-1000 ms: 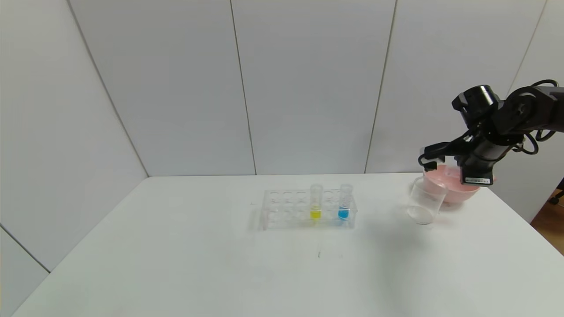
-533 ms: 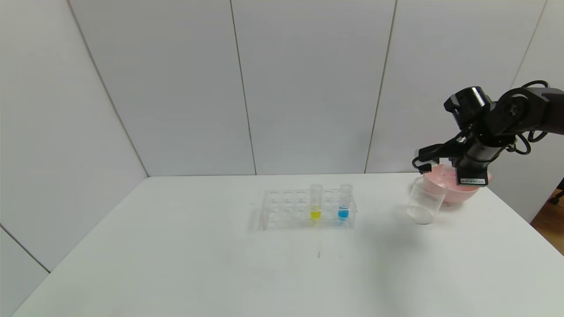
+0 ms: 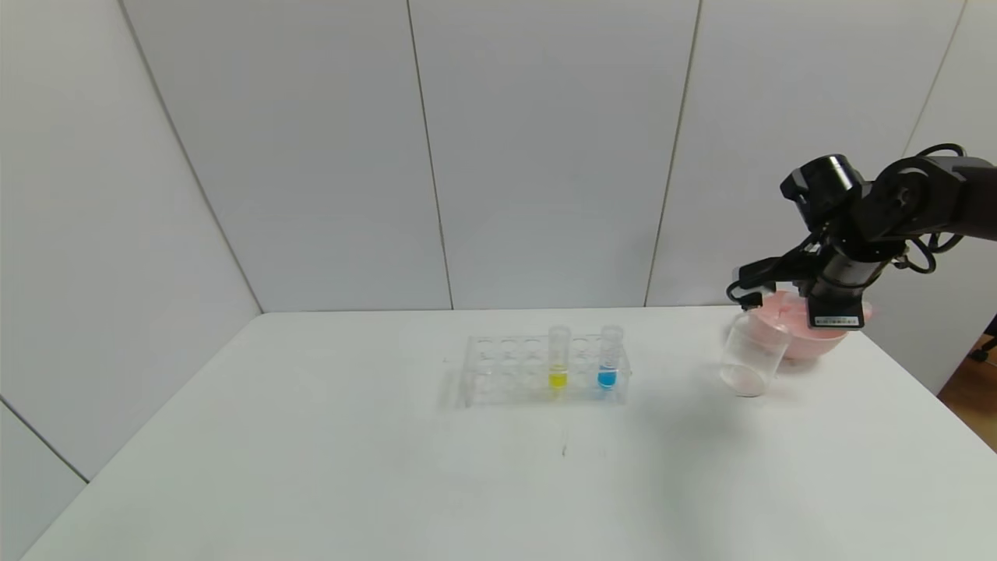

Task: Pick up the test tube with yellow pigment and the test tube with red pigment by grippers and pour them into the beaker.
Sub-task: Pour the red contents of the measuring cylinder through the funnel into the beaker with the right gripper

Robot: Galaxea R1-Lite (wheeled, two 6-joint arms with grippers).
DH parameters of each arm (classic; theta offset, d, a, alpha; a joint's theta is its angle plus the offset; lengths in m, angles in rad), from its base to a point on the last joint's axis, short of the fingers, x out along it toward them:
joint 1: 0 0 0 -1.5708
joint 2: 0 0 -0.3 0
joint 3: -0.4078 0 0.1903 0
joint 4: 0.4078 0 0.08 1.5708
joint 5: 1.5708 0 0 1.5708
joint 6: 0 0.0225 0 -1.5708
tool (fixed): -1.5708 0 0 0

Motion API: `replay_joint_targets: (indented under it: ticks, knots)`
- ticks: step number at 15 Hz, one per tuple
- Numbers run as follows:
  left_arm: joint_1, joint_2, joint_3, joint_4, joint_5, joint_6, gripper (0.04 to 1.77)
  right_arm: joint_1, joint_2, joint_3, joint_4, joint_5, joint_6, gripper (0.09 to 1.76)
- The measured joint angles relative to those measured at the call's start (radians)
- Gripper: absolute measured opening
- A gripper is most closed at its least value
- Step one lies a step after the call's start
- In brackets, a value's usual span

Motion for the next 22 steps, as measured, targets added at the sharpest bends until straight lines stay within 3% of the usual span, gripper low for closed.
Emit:
replay_joint_targets:
  ticks: [22]
  knots:
    - [0.000, 0.000, 0.000, 0.000, 0.000, 0.000, 1.72, 0.048, 0.009, 0.000, -0.037, -0.202, -0.087, 0.50]
